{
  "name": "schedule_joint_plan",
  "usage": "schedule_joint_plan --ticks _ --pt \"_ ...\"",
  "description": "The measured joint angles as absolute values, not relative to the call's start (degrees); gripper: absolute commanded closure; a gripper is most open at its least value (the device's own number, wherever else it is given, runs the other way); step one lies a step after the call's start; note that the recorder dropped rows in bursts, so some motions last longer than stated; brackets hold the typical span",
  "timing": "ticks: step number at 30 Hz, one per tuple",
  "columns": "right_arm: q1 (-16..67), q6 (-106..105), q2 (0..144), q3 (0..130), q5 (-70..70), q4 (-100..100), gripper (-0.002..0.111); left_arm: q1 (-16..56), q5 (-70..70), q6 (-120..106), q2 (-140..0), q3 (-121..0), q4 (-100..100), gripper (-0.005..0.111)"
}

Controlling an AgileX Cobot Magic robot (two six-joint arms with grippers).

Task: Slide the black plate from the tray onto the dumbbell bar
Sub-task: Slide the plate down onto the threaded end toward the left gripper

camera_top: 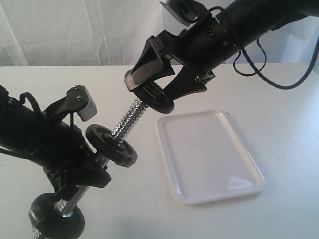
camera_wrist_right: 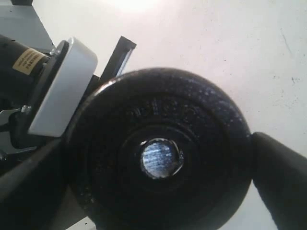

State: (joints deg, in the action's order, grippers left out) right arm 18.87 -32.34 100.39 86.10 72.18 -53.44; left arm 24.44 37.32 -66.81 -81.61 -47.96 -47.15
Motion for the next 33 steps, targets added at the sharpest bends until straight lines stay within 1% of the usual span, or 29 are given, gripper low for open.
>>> schedule_joint_plan --ticks 20,30,33 --pt "18.97 -32.34 100.29 86.1 73.07 -52.82 0.108 24.34 36.79 -72.93 -81.61 -47.96 -49.68 0.107" --pt "22.88 -34.69 102.91 86.1 73.16 -52.33 0.108 24.25 36.43 -74.6 -81.61 -47.96 -51.8 0.107" --pt "22.97 -35.75 103.73 86.1 73.28 -53.19 0.108 24.25 36.29 -74.6 -81.61 -47.96 -51.84 0.107"
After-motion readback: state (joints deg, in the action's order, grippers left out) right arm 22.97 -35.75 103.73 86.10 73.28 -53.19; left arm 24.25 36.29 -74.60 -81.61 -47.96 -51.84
